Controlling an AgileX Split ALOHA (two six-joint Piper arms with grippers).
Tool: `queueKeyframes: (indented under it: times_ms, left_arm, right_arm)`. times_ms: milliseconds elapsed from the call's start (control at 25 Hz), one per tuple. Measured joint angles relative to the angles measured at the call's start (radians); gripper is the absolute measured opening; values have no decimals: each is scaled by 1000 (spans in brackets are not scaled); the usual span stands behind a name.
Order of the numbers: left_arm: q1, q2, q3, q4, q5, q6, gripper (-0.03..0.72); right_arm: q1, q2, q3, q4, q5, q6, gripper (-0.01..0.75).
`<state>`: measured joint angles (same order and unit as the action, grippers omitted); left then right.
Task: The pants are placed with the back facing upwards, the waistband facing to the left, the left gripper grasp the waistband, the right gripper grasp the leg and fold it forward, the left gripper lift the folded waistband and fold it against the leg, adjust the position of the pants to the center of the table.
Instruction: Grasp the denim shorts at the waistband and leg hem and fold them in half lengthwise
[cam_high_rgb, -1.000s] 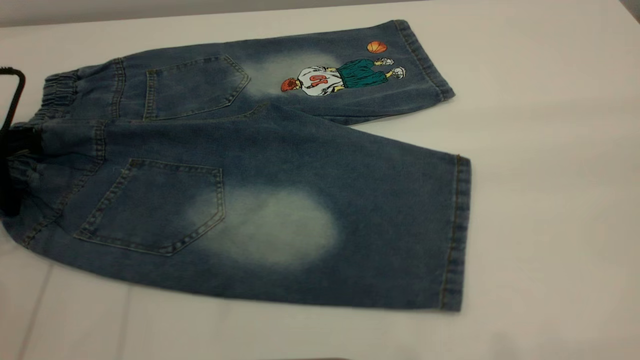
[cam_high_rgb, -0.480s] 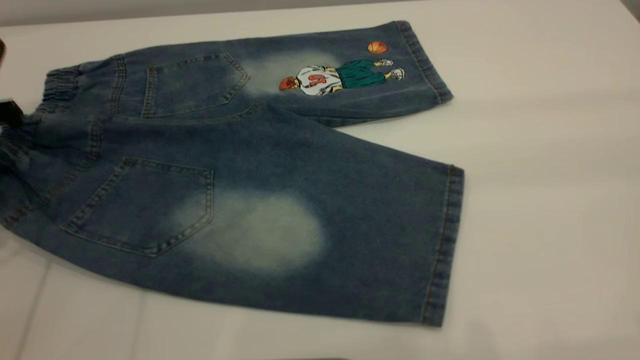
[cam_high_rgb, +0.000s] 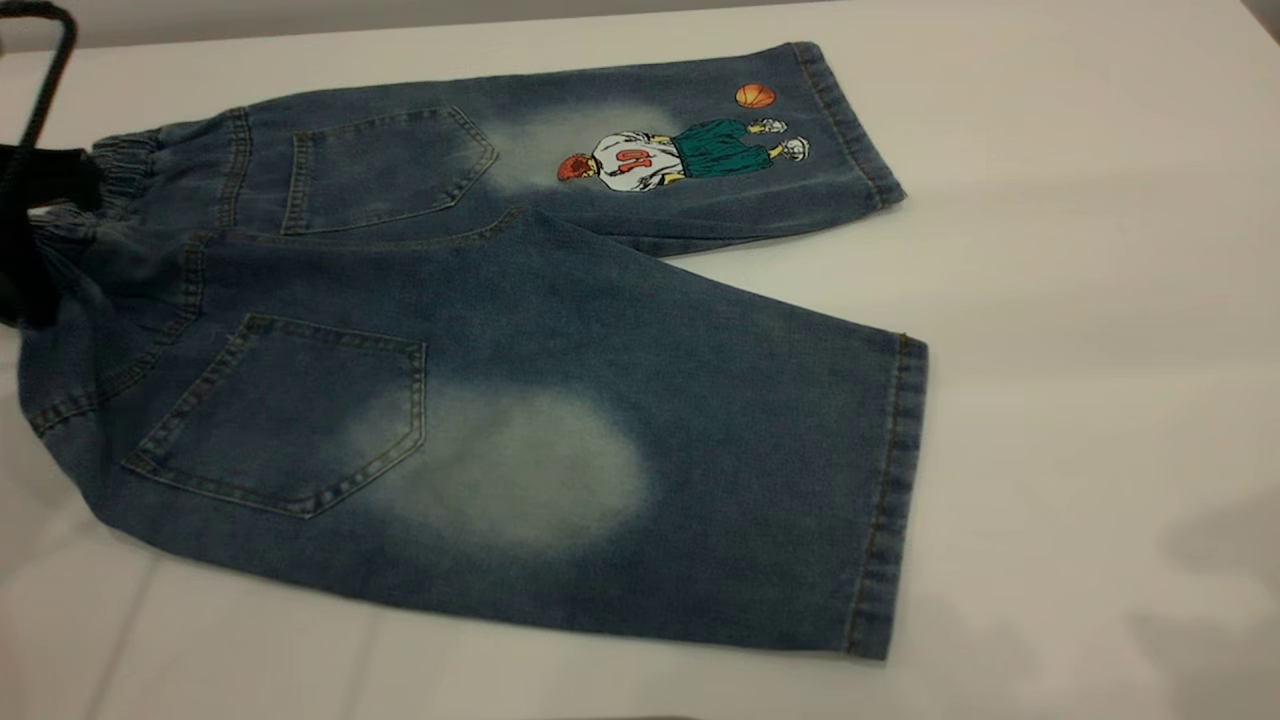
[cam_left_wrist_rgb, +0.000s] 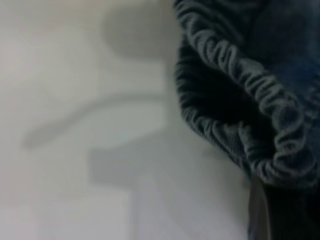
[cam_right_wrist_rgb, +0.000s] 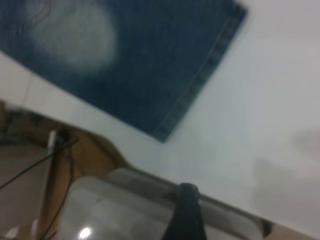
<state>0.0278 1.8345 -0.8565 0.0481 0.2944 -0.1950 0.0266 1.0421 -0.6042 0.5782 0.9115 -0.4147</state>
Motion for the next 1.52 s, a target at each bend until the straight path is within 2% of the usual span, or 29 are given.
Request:
queueKeyframes:
  times_ms: [120, 200, 600, 680, 800, 960, 1240, 1360, 1520]
  left_arm:
    - [-17, 0, 0, -1, 0, 0, 48]
    - [-19, 0, 0, -1, 0, 0, 48]
    - [-21, 0, 0, -1, 0, 1, 48]
    - [-21, 0, 0, -1, 0, 1, 48]
    - [-21, 0, 0, -1, 2, 1, 48]
    - [-21, 0, 0, -1, 3, 1, 48]
    - [-21, 0, 0, -1, 5, 2, 48]
    - [-21, 0, 0, -1, 6, 2, 48]
    - [-21, 0, 0, -1, 6, 2, 48]
  right_arm:
    - [14, 54, 12, 45, -4, -45, 536]
    - [54, 85, 20, 60, -20, -56, 536]
    - [400, 315, 29, 61, -236, -47, 536]
    - [433, 372, 29, 42, -268, -42, 536]
    - [442, 449, 10, -4, -287, -35, 536]
    - [442, 496, -110, -132, -246, 53, 536]
    - [448, 501, -334, -425, -54, 295, 536]
    - [488, 502, -349, -538, -6, 369, 536]
    - [595, 540, -350, -600, 2, 434, 536]
